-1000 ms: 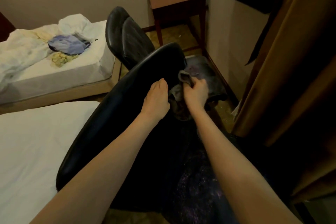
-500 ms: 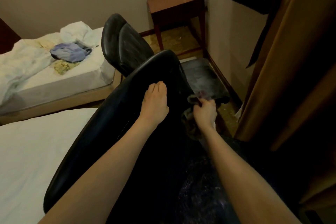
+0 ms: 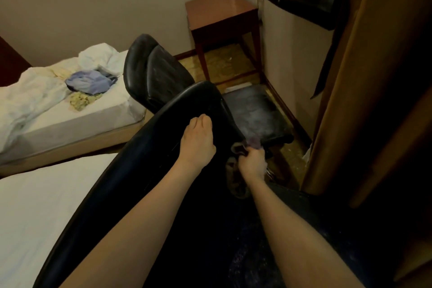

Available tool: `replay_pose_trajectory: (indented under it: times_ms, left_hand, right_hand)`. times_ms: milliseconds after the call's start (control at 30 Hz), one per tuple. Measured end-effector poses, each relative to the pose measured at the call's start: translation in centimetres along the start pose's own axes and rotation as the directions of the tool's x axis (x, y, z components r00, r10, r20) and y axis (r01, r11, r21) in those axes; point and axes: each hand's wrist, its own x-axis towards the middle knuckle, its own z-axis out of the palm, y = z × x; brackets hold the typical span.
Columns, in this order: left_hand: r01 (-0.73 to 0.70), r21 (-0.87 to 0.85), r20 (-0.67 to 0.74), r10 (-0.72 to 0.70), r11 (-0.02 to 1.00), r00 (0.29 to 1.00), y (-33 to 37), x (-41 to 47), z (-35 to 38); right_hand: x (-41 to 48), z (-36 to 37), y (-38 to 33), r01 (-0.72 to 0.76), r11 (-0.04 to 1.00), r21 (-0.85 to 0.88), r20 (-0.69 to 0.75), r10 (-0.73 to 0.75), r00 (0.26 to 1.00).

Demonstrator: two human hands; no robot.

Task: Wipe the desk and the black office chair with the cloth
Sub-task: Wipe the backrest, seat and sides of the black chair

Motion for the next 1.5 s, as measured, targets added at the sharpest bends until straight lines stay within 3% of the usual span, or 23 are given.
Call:
replay_pose_trajectory:
  times_ms: [67,167,267,333,400,533,667,767,933,1100,1167,1233,1300,1367,1500]
  left_hand:
    - [-0.019,0.003,0.044,0.019,1.000,0.999,0.7,0.7,-0.2]
    - [-0.002,-0.028,0.064,0.004,1.000,0.998,0.8,1.6,-0.3]
    - [-0.005,-0.027,0.103,0.008,1.000,0.995,0.3,1.6,0.0]
    - [-0.006,-0.023,0.104,0.009,1.000,0.995,0.0,1.5,0.2]
    - [-0.001,-0.028,0.082,0.004,1.000,0.997,-0.3,1.7,0.2]
    - [-0.033,-0.012,0.059,0.033,0.999,0.998,-0.8,1.8,0.7]
    - [-0.032,-0.035,0.034,0.034,0.999,0.999,-1.3,1.6,1.0]
    - [-0.047,-0.049,0.021,0.048,0.998,0.999,-1.3,1.5,1.1]
    - [-0.050,-0.065,-0.008,0.049,0.997,0.999,-1.4,1.4,1.0]
    - [-0.063,-0.046,-0.014,0.062,0.997,0.998,-1.6,0.9,1.5]
    - [-0.069,-0.039,-0.023,0.068,0.997,0.997,-2.0,0.7,1.8]
    - [-0.068,-0.031,-0.037,0.066,0.997,0.997,-2.4,0.7,2.1]
    - [-0.072,0.000,-0.048,0.072,0.997,0.996,-2.5,0.7,2.2]
    - [-0.075,0.009,-0.033,0.075,0.997,0.997,-2.3,0.6,2.3]
    - [-0.077,0.014,-0.047,0.078,0.997,0.996,-2.5,0.7,2.2]
  right_hand:
    - [-0.1,-0.8,1.7,-0.015,1.000,0.000,0.008,0.015,1.000]
    - [1.0,-2.9,-0.7,0.055,0.996,0.072,-0.099,-0.048,0.994]
    - [2.9,-4.9,-6.4,0.237,0.961,0.142,-0.203,-0.206,0.957]
    - [3.9,-4.9,-9.8,0.388,0.909,0.155,-0.182,-0.360,0.915]
    - [4.8,-3.5,-11.4,0.423,0.901,0.091,-0.119,-0.412,0.903]
    - [5.6,-0.8,-8.7,0.248,0.968,0.044,-0.142,-0.239,0.961]
    - [5.9,-0.3,-0.2,0.041,0.991,-0.129,0.033,-0.037,0.999]
    - [5.6,-1.1,2.7,-0.086,0.968,-0.235,0.129,0.119,0.985]
    - [6.8,-3.2,-4.0,0.219,0.975,0.043,-0.049,-0.217,0.975]
    - [4.9,-1.2,-7.0,0.376,0.925,-0.049,-0.103,-0.379,0.919]
    - [3.4,0.8,-3.5,0.285,0.959,0.013,-0.112,-0.282,0.953]
    - [2.6,1.8,0.9,0.115,0.993,0.002,0.008,-0.115,0.993]
    - [1.9,1.6,4.4,-0.062,0.992,-0.107,0.147,0.078,0.986]
    - [1.6,1.0,6.2,-0.187,0.970,-0.156,0.149,0.211,0.966]
    - [2.6,-0.4,4.1,-0.105,0.994,0.034,0.048,0.103,0.994]
